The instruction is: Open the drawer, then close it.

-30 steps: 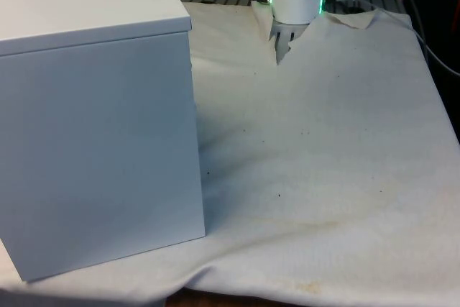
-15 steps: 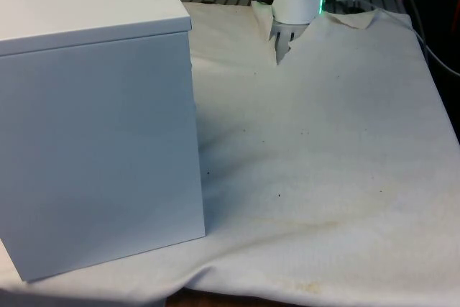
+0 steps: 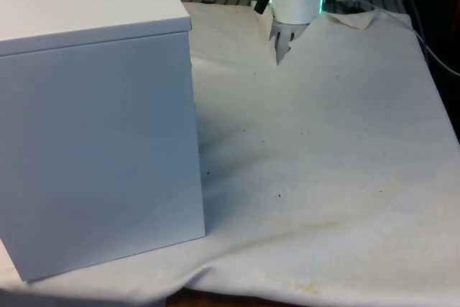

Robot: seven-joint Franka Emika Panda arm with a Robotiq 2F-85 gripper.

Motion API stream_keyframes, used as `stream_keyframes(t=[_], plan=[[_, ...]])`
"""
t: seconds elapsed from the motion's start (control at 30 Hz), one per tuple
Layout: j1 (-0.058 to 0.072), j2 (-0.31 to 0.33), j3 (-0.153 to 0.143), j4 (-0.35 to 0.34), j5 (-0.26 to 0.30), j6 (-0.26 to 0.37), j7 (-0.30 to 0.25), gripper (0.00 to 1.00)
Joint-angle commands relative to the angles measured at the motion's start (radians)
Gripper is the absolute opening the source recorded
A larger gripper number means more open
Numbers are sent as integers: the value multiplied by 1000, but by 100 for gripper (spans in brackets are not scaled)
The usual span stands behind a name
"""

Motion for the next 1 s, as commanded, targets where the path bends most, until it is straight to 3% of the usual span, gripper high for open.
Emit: stream_keyframes(t=[0.0,0.07,0.23,0.3,0.7,0.97], plan=[[2,7,-6,0,-21,17,19,100],[-1,8,0,0,-19,9,24,100],[-3,14,-17,-8,-46,61,55,100],[-4,14,-16,-8,-32,51,46,100],[-11,36,-43,-28,-37,139,66,100],[-15,50,-54,-24,-34,152,65,100]])
